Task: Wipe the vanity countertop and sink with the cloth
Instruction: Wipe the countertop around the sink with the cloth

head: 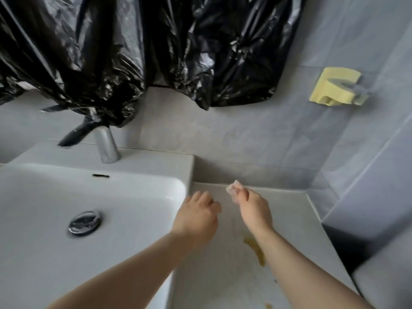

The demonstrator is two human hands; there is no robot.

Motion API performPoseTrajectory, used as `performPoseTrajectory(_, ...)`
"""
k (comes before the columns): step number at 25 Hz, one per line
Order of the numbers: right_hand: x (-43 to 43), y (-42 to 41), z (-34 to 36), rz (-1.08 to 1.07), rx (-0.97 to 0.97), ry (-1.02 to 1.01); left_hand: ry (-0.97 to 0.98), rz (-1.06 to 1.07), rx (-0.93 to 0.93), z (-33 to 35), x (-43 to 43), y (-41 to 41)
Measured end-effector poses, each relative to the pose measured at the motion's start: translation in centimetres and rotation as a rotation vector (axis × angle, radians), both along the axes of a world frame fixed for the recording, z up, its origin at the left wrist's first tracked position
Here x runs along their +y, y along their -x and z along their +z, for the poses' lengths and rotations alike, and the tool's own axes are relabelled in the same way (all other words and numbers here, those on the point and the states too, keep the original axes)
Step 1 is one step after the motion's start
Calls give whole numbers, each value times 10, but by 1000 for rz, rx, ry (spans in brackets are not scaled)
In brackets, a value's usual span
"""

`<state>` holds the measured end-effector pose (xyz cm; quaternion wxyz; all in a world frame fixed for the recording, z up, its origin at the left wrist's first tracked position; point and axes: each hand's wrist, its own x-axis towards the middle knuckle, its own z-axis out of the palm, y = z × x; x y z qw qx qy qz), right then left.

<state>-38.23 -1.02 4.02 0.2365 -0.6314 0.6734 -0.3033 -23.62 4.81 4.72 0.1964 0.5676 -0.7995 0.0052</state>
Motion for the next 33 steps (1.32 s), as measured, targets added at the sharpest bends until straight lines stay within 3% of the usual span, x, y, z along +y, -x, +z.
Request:
performPoseTrajectory(2,7,53,-17,-41,146,13,-172,-7,-62,-21,0,32)
performPoseTrajectory(5,14,122,-50,-110,404,31,-318,178,33,-67,-12,52)
performPoseTrajectory(8,18,166,-87,-47,659,-171,-398,375,-28,-99,-10,53)
performPoseTrajectory(12,13,182,-122,112,681,-181,-368,417,-148,-129,4,41)
performPoseTrajectory(19,-45,159,-120,-18,564,-274,-299,446,-165,-141,5,35)
performPoseTrajectory(28,-109,-49,-119,706,553,-133,-251,474,-101,-145,5,34)
performPoseTrajectory(33,-108,-61,-124,714,548,-43,-218,487,-101,-146,5,36)
